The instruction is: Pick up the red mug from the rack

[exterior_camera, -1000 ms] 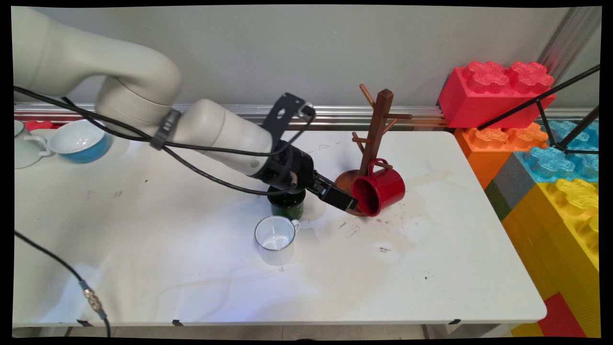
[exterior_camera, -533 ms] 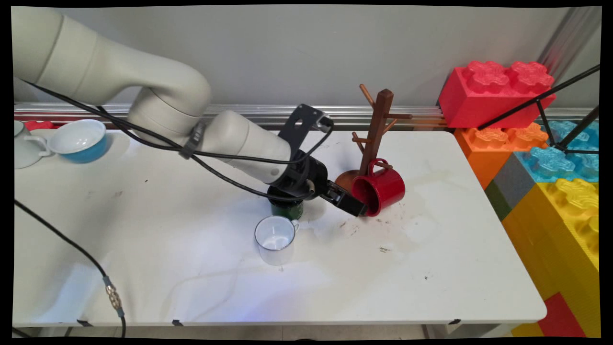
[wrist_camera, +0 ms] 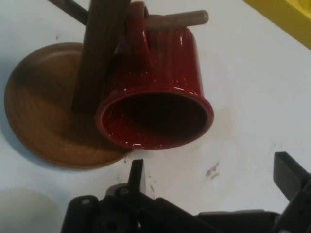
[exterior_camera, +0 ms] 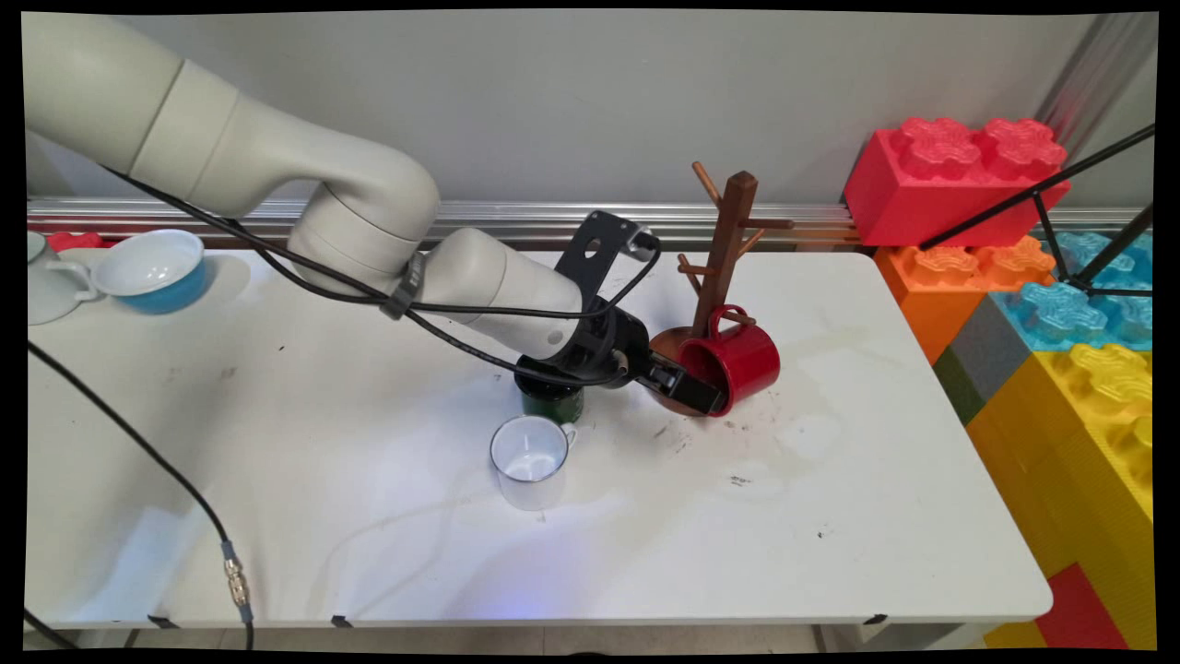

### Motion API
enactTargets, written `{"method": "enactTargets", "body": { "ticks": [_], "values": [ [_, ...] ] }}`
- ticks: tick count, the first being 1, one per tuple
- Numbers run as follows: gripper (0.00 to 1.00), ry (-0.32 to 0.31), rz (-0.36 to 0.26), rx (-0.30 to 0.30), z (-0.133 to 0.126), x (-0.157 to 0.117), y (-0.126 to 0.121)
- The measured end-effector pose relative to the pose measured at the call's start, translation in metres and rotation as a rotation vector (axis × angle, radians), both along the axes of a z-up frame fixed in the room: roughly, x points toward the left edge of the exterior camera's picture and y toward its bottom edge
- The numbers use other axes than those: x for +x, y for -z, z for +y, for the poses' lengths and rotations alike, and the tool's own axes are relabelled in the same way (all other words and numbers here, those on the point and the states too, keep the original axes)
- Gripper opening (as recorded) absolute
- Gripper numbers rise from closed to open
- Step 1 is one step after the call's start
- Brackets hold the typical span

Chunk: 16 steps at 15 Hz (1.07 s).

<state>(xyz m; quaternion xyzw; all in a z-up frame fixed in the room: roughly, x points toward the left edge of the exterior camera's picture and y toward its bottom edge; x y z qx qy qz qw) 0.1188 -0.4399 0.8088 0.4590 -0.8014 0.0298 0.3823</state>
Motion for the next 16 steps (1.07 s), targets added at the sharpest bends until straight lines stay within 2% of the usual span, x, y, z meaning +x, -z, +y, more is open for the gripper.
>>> {"method": "enactTargets", "body": {
  "ticks": [16],
  "values": [
    [1.00,-0.018,0.067,-0.004,-0.009,-0.020,0.028]
  ]
}}
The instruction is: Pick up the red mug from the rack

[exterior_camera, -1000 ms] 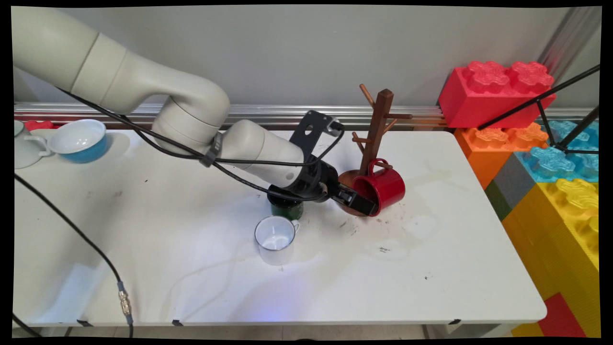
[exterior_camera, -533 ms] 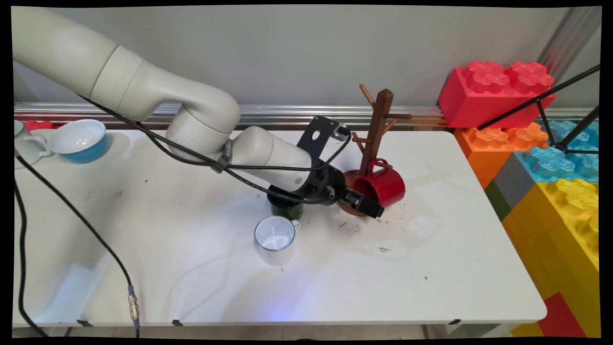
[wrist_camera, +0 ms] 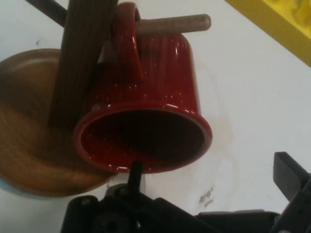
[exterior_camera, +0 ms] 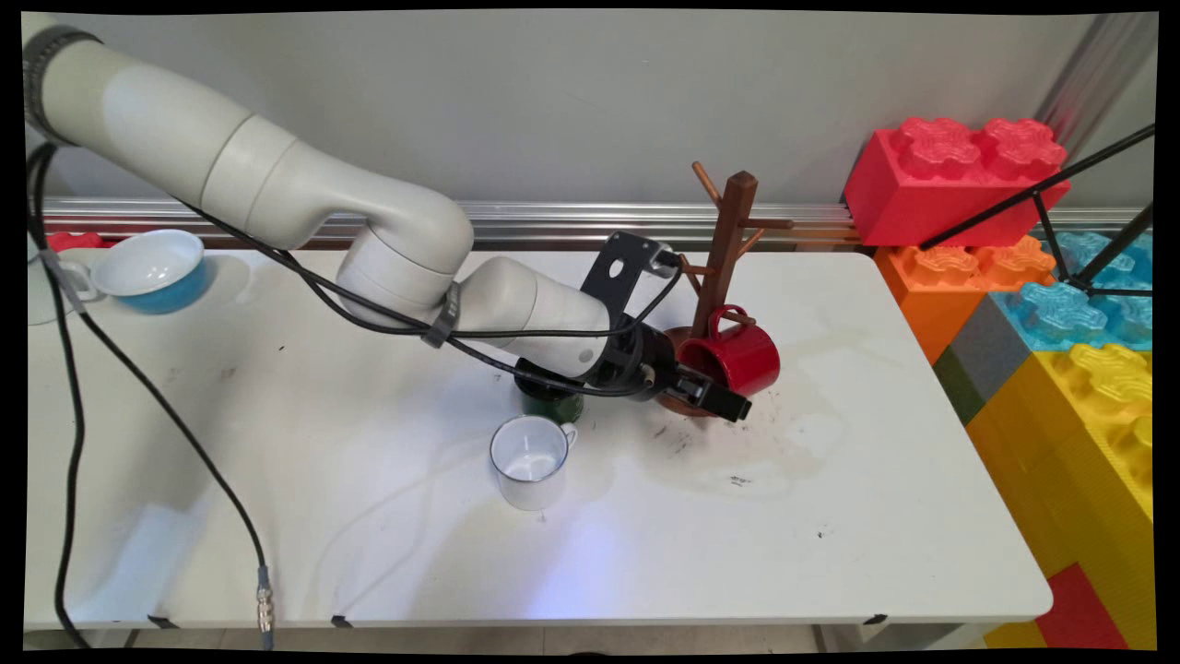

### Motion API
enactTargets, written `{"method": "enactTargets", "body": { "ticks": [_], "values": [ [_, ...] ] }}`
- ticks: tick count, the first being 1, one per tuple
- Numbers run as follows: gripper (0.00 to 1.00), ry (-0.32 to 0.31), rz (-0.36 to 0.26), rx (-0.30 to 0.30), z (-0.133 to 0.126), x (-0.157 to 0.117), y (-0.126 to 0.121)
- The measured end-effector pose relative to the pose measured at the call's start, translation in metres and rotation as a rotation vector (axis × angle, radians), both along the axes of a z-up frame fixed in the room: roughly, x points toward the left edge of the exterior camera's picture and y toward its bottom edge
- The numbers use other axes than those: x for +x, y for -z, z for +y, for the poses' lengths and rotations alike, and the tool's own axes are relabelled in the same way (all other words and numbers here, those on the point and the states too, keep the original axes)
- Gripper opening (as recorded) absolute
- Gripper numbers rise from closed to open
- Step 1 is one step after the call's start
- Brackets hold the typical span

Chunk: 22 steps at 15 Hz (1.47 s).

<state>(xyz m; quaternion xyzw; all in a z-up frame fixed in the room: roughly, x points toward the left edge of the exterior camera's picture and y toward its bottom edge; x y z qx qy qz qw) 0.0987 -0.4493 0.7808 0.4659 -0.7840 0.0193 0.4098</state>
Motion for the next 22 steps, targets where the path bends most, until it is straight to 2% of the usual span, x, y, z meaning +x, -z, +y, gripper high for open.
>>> {"method": "enactTargets", "body": {
  "ticks": [22],
  "values": [
    [1.00,-0.084,0.127,0.018,-0.006,-0.009,0.027]
  ]
}}
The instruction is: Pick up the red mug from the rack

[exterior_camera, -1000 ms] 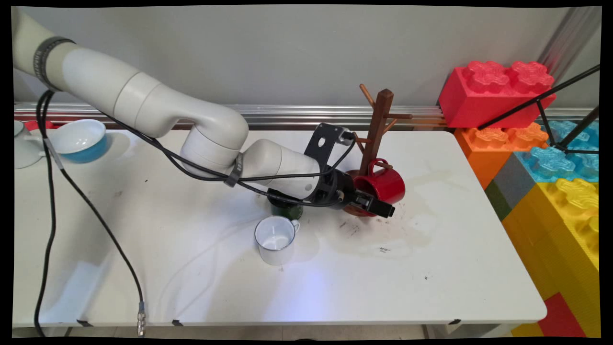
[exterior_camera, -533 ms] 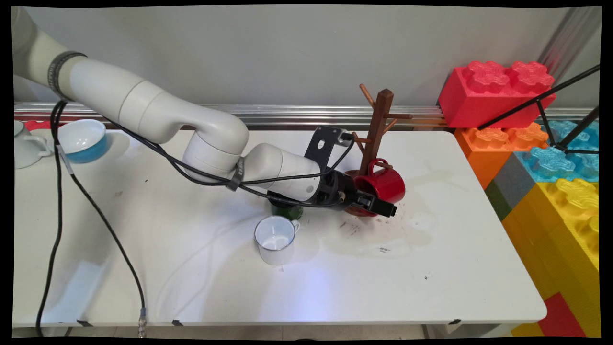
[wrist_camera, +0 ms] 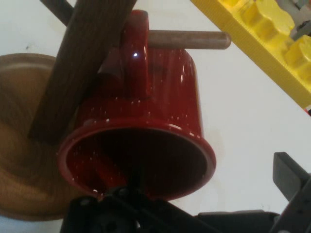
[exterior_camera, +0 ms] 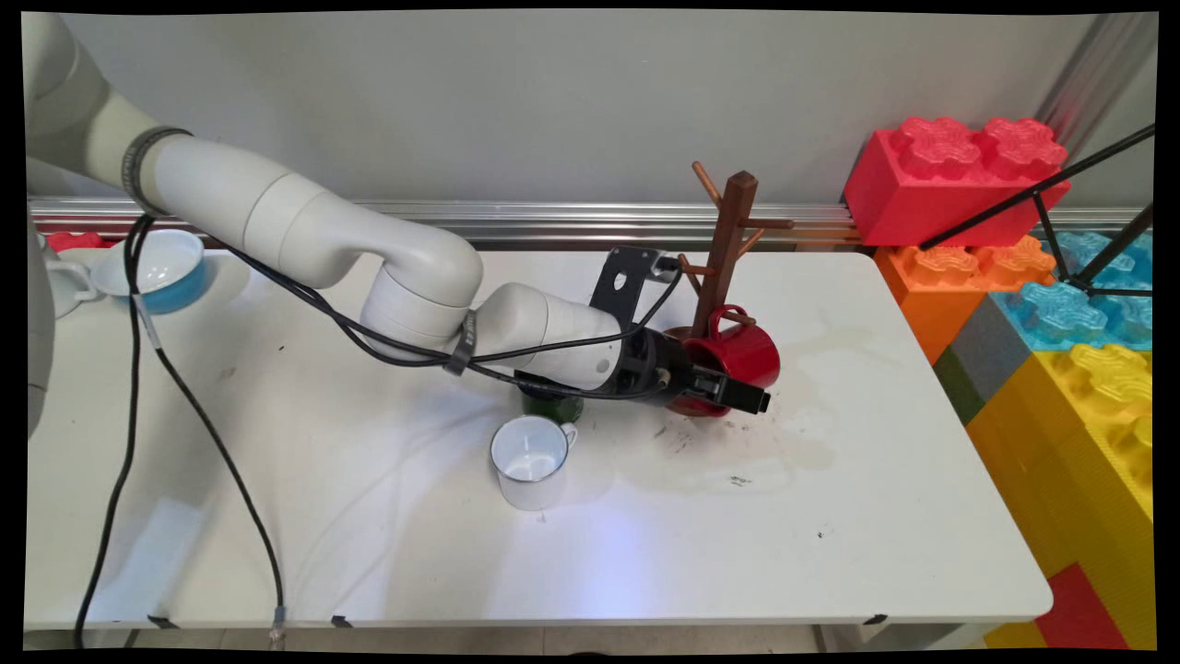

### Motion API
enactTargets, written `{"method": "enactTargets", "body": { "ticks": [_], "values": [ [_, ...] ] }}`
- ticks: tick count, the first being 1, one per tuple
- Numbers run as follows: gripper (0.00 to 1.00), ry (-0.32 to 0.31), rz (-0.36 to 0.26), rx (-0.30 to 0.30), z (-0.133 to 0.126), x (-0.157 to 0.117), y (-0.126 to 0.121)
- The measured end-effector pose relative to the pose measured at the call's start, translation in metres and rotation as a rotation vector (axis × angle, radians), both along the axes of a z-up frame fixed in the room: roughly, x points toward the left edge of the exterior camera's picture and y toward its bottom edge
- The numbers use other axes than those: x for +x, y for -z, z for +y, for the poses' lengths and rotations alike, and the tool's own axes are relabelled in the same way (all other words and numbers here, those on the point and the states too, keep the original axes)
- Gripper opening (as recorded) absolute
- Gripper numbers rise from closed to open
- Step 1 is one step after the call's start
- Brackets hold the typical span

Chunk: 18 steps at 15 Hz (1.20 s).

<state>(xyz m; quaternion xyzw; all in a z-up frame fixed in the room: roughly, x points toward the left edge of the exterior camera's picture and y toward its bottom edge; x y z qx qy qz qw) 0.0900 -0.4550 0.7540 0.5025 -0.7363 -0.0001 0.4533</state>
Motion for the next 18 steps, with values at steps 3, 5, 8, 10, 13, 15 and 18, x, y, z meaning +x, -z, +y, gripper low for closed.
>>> {"method": "enactTargets", "body": {
  "ticks": [3,5,8,10,13,15,18],
  "values": [
    [1.00,-0.010,0.023,-0.002,-0.0021,-0.0028,0.0009],
    [1.00,-0.013,0.031,-0.003,-0.0029,-0.0040,0.0013],
    [1.00,-0.020,0.047,-0.004,-0.0037,-0.0055,0.0015],
    [1.00,-0.024,0.055,-0.006,-0.0041,-0.0063,0.0014],
    [0.00,-0.026,0.060,-0.010,-0.0045,-0.0065,0.0007],
    [0.00,-0.028,0.059,-0.012,-0.0049,-0.0060,0.0006],
    [0.00,-0.031,0.054,-0.011,-0.0042,-0.0038,0.0012]
  ]
}}
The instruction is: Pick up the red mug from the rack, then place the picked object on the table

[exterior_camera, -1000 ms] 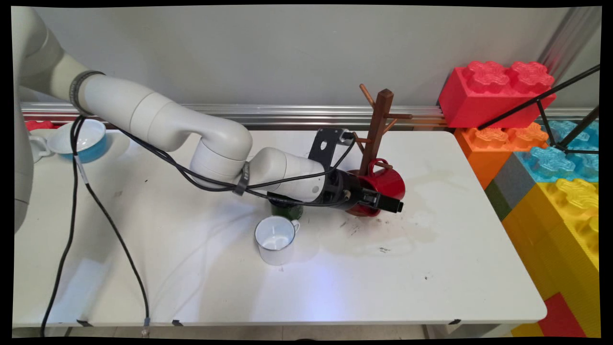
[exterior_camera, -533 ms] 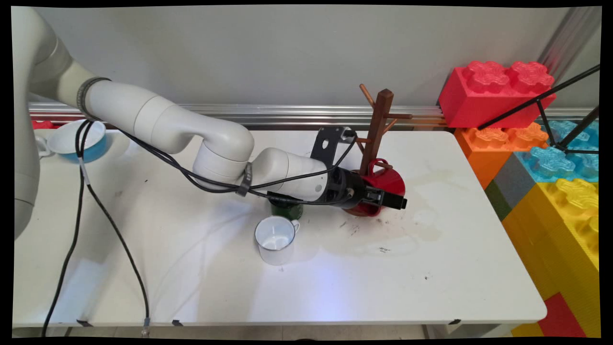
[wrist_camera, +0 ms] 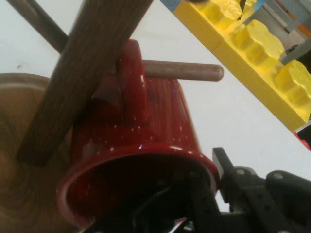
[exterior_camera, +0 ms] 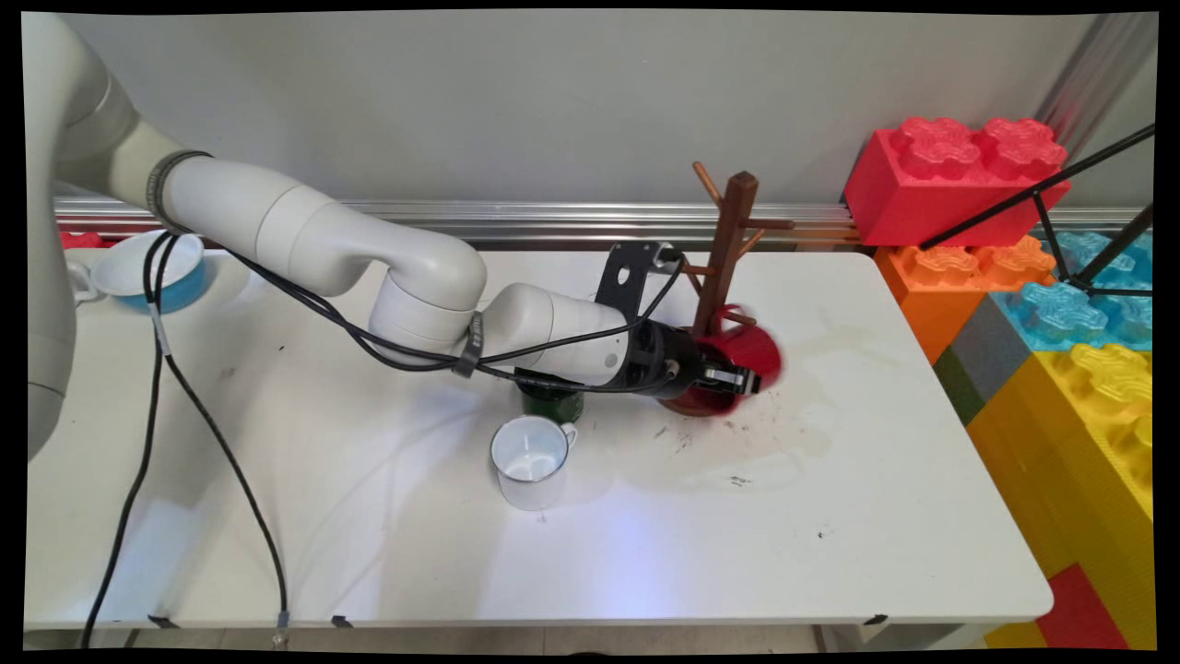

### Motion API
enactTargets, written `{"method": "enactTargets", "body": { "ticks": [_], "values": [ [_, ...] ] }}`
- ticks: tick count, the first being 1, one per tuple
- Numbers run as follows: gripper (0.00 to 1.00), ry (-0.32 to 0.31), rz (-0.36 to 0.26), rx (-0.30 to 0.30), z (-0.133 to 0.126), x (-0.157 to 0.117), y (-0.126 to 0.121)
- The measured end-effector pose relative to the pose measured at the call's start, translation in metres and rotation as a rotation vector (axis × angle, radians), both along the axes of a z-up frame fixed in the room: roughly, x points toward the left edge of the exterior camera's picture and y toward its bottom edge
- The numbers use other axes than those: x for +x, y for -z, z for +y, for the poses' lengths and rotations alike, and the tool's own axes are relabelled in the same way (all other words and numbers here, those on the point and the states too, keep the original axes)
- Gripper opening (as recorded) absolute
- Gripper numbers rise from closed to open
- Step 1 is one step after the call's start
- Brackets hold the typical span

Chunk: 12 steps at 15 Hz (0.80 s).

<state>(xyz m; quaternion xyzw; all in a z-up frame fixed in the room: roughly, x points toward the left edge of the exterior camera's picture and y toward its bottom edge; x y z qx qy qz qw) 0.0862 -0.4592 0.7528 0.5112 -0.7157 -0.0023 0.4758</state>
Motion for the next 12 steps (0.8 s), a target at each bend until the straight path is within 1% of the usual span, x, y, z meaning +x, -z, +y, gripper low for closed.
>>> {"method": "enactTargets", "body": {
  "ticks": [6,12],
  "values": [
    [0.00,-0.004,-0.005,0.010,0.005,0.005,0.000],
    [0.00,0.002,0.016,0.015,0.012,0.006,-0.007]
  ]
}}
